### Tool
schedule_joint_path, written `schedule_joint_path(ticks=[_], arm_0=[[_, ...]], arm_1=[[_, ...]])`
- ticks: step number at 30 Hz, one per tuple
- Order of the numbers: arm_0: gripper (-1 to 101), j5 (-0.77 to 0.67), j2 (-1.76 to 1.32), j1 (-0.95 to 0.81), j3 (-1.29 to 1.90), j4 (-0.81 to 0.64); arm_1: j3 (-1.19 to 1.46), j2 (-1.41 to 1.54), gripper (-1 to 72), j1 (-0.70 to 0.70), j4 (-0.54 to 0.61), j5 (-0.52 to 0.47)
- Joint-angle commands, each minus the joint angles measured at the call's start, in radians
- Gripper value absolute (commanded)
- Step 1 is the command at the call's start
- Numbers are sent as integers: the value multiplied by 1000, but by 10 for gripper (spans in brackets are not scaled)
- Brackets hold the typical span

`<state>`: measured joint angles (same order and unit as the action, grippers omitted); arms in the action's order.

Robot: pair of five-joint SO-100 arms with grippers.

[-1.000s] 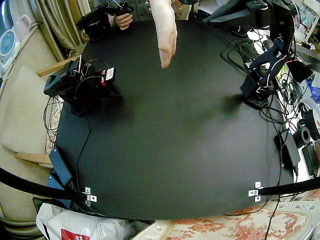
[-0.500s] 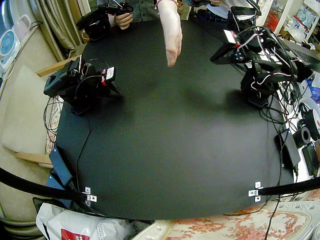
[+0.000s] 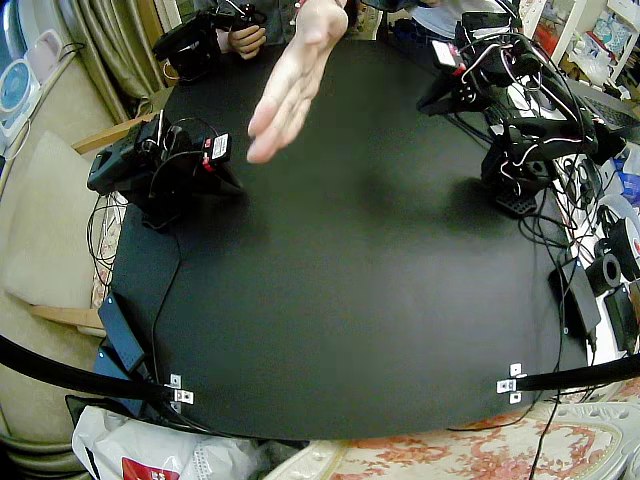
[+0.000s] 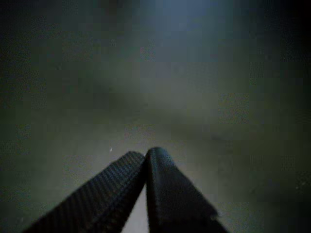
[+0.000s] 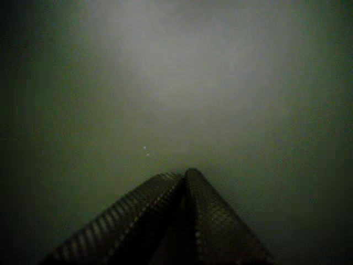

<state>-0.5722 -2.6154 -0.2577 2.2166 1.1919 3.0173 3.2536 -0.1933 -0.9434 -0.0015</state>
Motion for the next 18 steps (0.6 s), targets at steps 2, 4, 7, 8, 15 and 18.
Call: schedule_joint_path(ticks=[2,4,7,8,15,18], arm_0=[[-2,-12,-58,-31,71,-109],[-2,150,-216,-46,127,-296],[-2,348,-247,66,215,-537],[-2,239,-170,124,212,-442],[-2,407,-91,532,51,-431],[257,476,-192,589,178,-563]], arm_1=[[-11,20,-3,-20,15,2],[-11,20,-3,-23,17,2],[-11,20,-3,-23,20,-2],[-11,20,-3,-23,18,-2],[-11,20,-3,-18,12,2],[-11,20,-3,-26,11,3]])
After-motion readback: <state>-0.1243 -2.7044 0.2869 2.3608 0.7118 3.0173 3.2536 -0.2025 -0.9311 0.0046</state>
